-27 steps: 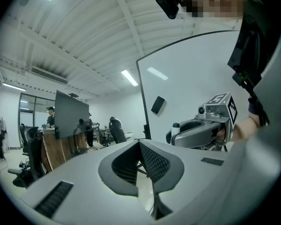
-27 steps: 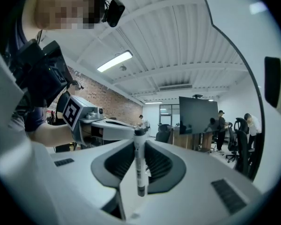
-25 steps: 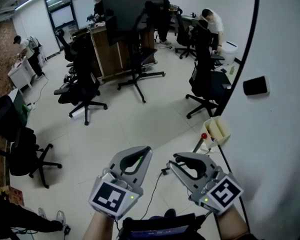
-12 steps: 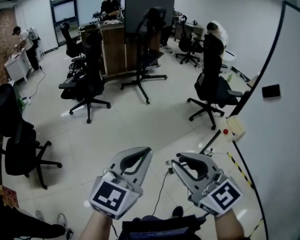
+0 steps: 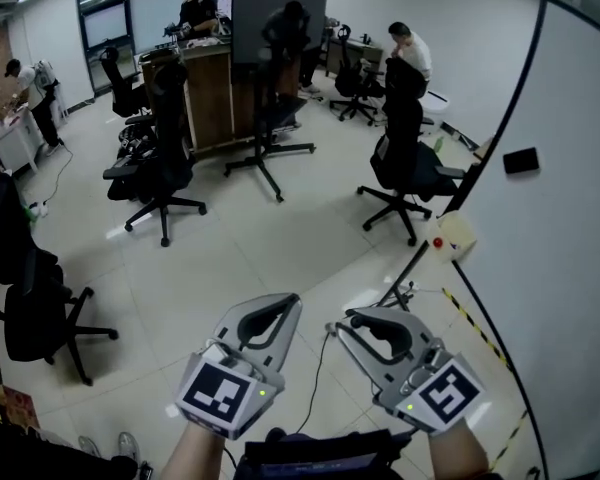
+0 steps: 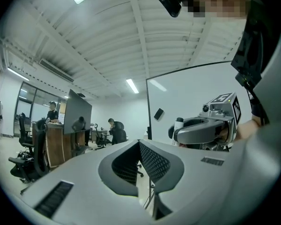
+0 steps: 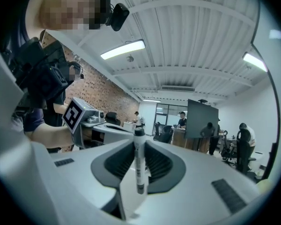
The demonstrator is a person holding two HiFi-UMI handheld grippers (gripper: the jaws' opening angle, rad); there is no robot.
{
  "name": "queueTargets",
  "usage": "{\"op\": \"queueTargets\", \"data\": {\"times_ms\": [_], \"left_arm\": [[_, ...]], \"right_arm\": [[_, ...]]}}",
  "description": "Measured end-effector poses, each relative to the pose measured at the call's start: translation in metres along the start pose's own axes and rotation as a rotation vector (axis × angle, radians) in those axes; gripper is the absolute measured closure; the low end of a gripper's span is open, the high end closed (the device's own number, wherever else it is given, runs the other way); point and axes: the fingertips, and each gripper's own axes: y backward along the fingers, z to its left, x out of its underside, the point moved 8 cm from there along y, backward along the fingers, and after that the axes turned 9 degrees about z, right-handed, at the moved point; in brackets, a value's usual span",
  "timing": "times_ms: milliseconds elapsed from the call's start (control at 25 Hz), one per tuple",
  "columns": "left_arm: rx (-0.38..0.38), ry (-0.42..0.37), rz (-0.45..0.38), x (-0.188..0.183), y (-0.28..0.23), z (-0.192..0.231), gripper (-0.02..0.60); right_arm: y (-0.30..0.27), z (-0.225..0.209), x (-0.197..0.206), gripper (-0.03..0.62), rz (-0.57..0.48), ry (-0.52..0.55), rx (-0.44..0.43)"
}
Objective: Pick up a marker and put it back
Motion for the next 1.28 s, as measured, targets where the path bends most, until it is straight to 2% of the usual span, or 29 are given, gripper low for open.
{"op": "queueTargets", "data": {"times_ms": [280,600,800,960,1280], "left_arm": [[-0.02,-0.038,0.0,-0.014,-0.033,-0.068,0.583],[-0.044,-0.038,0.03,-0.016,-0.06,-0.179,0.583],[-0.115,-0.053,0.051,-0.021,-0.052,-0.233,0.583],[-0.17,-0.046,0.087,-0.017,-0.043,-0.255,0.583],[-0.157,-0.064,0.122,-0.011,-0.022,-0.266,0.583]], "right_arm": [[0.062,-0.018,0.023,0.502,-0.019,0.012,-0.009],[0.163,-0.045,0.055,0.502,-0.041,-0.007,-0.037],[0.207,-0.048,0.068,0.502,-0.067,-0.032,-0.089],[0.223,-0.045,0.079,0.503,-0.097,-0.047,-0.143],[0.23,-0.021,0.076,0.502,-0.098,-0.049,-0.162]]}}
